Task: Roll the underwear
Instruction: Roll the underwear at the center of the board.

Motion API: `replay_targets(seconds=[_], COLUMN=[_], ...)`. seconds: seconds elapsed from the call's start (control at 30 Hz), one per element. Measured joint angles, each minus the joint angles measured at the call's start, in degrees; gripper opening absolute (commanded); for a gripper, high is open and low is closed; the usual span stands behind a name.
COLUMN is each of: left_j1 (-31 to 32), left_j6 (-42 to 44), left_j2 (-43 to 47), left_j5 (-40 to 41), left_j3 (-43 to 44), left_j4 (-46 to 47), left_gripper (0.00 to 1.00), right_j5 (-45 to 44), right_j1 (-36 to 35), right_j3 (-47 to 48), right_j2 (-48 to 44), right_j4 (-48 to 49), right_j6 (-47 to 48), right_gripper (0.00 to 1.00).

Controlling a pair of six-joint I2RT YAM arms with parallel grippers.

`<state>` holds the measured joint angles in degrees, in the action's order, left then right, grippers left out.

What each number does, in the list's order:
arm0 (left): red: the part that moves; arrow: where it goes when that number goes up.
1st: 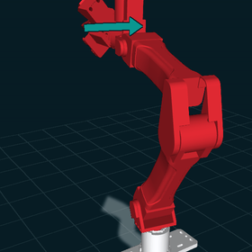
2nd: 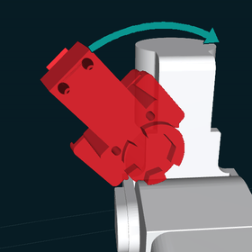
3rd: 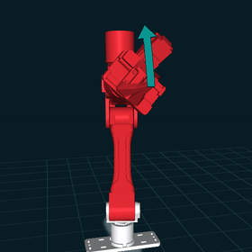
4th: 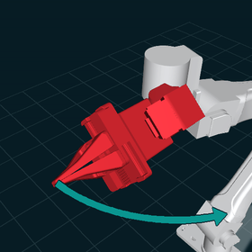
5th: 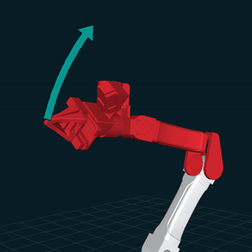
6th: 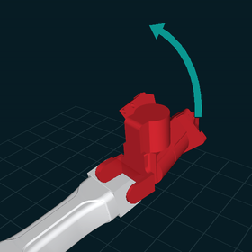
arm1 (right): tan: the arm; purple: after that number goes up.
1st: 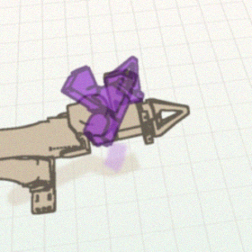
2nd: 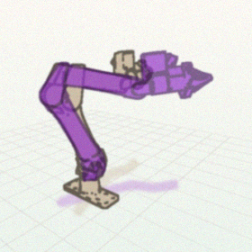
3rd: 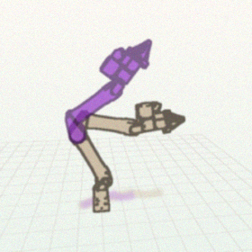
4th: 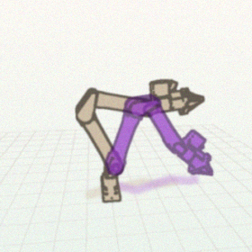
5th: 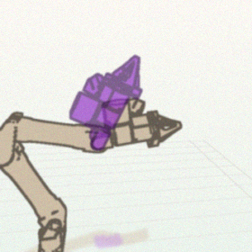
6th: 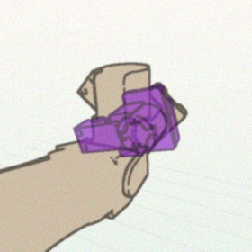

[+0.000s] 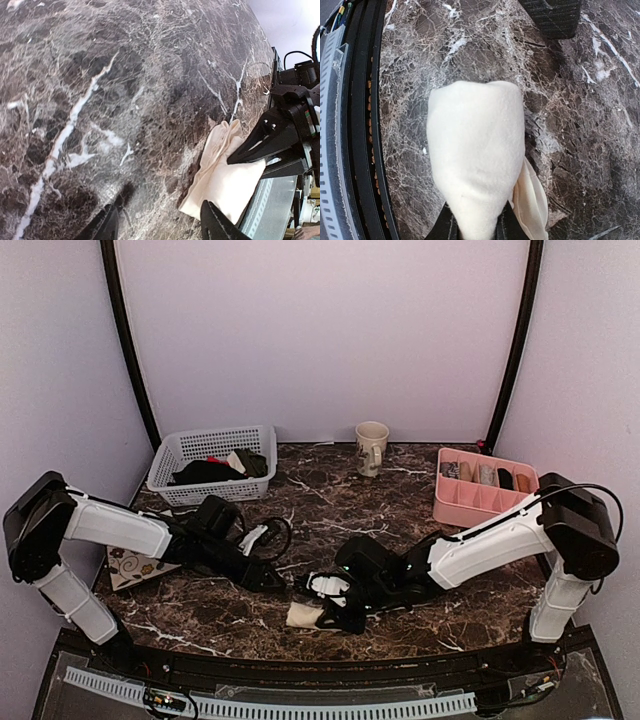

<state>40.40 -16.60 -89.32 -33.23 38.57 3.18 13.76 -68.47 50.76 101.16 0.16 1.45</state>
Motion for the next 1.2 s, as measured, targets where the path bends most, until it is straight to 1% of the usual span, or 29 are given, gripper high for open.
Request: replay_targets(seconds=[0.23, 0.83, 1.03, 1.2], left_j1=[1.1, 3.7, 4.2, 5.2], left_j6=[-4.5, -10.6, -13.4, -13.9], left_j2=[0.1, -0.9, -2.8, -3.6], left_j5=[0.7, 0.7, -0.2, -1.7], left_j3=[-2.8, -4.2, -5.4, -5.4], left_j4=[3.5, 9.4, 13.1, 14.6], left_gripper=[0.61, 0.62, 0.62, 0.62], right_j5=[0.9, 1.4, 1.3, 0.8], right_j1=[0.0, 0.0, 0.0, 0.0], right_j3=[0.0, 0.0, 0.0, 0.0], right_j2=[0.3, 0.6, 0.6, 0.6], right_j4=[0.5, 0.5, 1.1, 1.1], right_j6=[-0.3, -0.3, -0.5, -0.7], right_gripper=[0.00, 0.00, 0.00, 0.00])
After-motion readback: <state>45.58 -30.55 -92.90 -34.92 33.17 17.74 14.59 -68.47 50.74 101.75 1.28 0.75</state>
